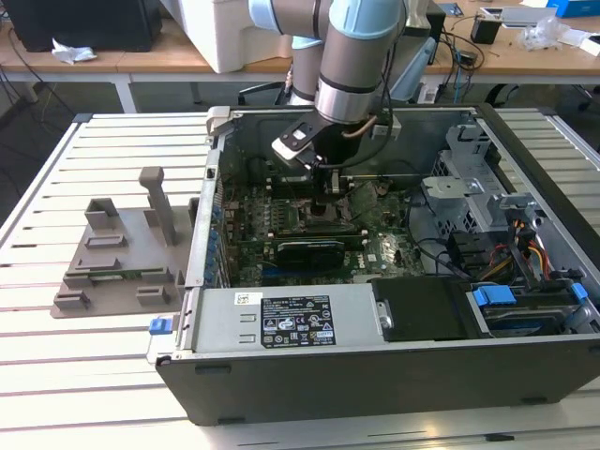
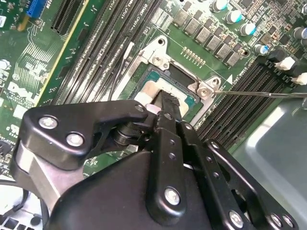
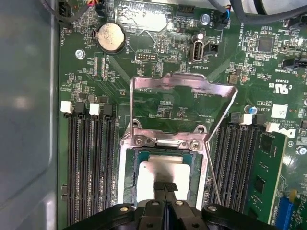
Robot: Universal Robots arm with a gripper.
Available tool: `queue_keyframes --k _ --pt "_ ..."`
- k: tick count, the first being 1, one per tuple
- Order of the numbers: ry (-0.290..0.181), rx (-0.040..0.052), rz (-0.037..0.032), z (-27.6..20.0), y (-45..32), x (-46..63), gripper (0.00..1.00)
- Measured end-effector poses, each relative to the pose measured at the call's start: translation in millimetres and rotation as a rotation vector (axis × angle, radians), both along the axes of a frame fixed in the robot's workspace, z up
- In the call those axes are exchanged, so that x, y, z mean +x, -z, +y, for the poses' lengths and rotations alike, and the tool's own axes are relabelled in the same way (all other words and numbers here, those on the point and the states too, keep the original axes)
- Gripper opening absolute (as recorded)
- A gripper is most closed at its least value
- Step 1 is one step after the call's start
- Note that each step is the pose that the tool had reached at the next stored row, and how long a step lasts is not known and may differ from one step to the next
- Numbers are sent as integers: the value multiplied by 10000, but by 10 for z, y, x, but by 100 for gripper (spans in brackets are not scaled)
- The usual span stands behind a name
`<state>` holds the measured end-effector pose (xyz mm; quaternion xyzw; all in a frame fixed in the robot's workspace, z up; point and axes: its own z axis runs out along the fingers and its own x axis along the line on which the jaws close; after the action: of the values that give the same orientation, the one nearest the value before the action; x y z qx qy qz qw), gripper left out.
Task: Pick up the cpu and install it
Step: 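Place the cpu into insertion slot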
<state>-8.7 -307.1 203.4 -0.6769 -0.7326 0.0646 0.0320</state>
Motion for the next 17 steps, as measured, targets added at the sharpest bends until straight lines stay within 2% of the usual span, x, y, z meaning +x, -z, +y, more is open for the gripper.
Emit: queue_keyframes --k 2,5,6,7,9,13,17 --pt "1 11 59 0 19 47 11" --pt "0 13 65 0 14 106 11" --pt "-2 32 59 5 -47 117 11" --pt "1 22 64 2 -152 116 11" --pt "2 23 63 2 -246 116 11" --pt "0 21 64 2 -499 116 11" --pt "0 21 64 2 -666 116 11"
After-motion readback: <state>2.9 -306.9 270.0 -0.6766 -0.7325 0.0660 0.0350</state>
